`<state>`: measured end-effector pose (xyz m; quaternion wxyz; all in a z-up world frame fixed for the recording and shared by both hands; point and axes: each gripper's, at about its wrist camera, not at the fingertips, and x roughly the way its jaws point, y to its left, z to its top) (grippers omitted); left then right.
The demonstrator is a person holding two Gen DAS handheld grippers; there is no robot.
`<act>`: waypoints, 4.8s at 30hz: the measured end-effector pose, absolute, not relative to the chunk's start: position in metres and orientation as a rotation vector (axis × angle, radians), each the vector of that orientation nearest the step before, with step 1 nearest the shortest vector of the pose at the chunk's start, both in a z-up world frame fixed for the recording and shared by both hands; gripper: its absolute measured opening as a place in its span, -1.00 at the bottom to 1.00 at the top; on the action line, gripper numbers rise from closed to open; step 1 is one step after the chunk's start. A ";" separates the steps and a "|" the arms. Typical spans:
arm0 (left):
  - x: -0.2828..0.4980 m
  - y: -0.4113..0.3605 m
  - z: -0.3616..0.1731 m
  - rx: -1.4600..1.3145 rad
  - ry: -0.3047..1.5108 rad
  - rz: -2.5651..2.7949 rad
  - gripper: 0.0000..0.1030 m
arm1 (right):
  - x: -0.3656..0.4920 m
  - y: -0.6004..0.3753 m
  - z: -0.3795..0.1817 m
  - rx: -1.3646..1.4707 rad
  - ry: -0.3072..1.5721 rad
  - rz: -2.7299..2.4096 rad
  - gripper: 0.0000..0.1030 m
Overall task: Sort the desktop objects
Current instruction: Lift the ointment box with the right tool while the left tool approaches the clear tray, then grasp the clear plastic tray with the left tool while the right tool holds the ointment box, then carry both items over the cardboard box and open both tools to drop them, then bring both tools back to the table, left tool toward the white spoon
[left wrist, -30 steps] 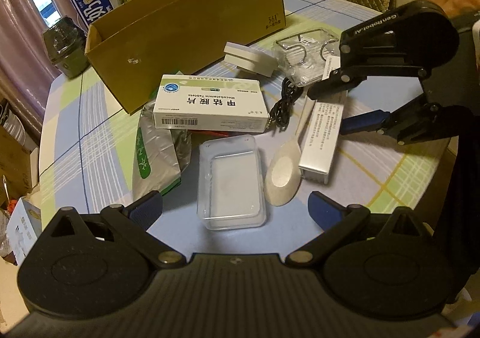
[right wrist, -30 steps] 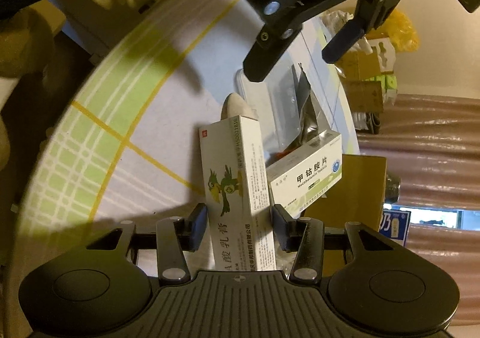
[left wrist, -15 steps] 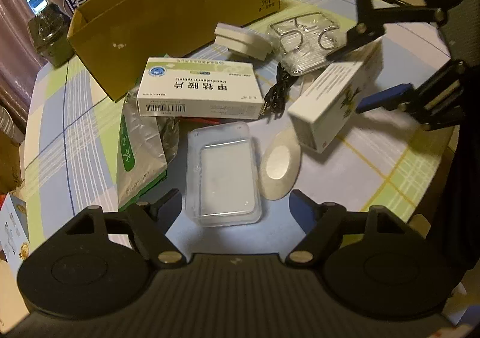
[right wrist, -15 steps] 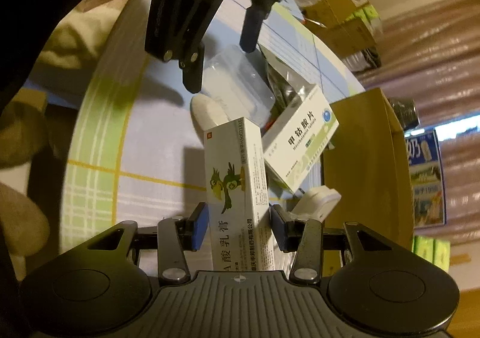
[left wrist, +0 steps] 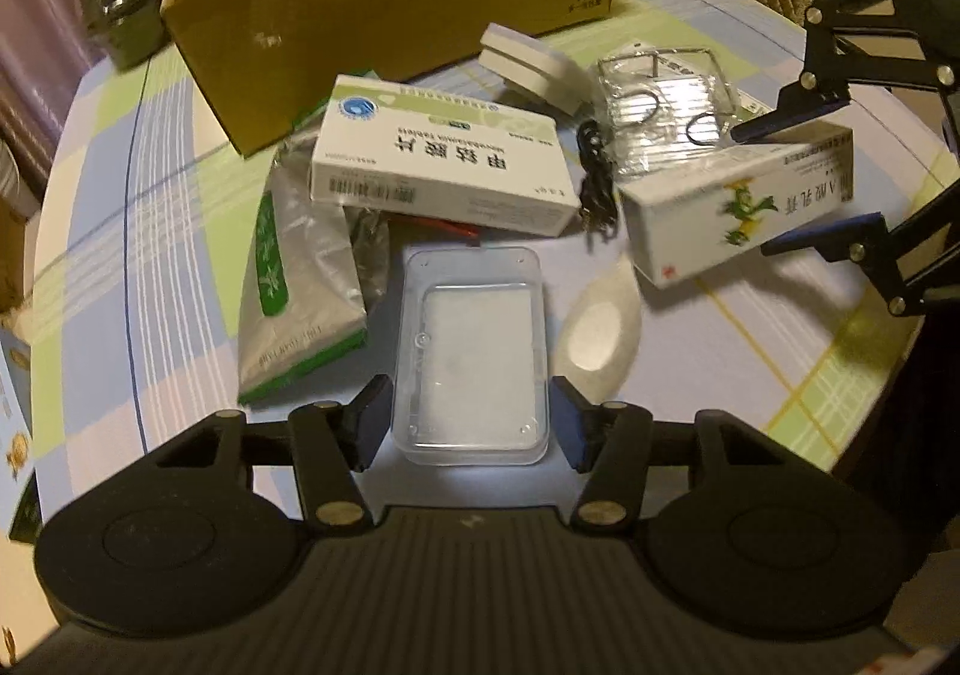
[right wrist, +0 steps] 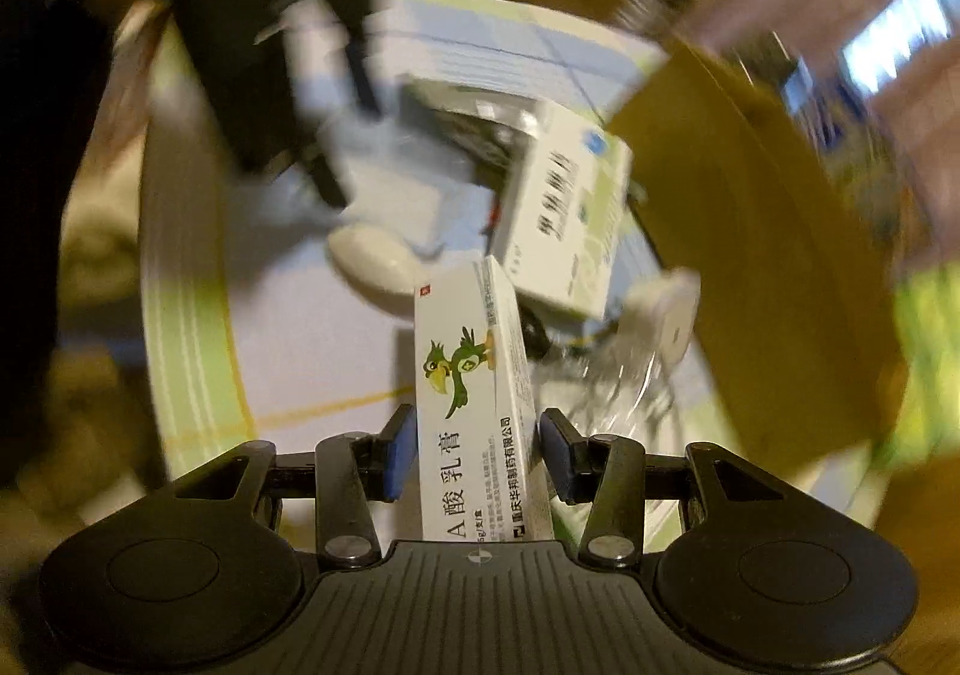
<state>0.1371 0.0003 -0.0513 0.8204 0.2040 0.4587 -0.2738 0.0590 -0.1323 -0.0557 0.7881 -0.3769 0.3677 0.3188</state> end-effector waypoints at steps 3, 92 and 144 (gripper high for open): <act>0.131 -0.002 -0.049 0.431 0.985 -0.575 0.00 | 0.072 -0.143 -0.045 -0.546 0.927 0.632 -0.19; 0.377 -0.089 0.078 0.224 0.729 -0.488 0.23 | 0.345 -0.221 0.076 0.148 0.776 0.315 -0.16; 0.122 -0.027 0.009 0.522 0.825 -0.865 0.66 | 0.063 -0.212 0.006 -0.665 0.787 0.760 0.65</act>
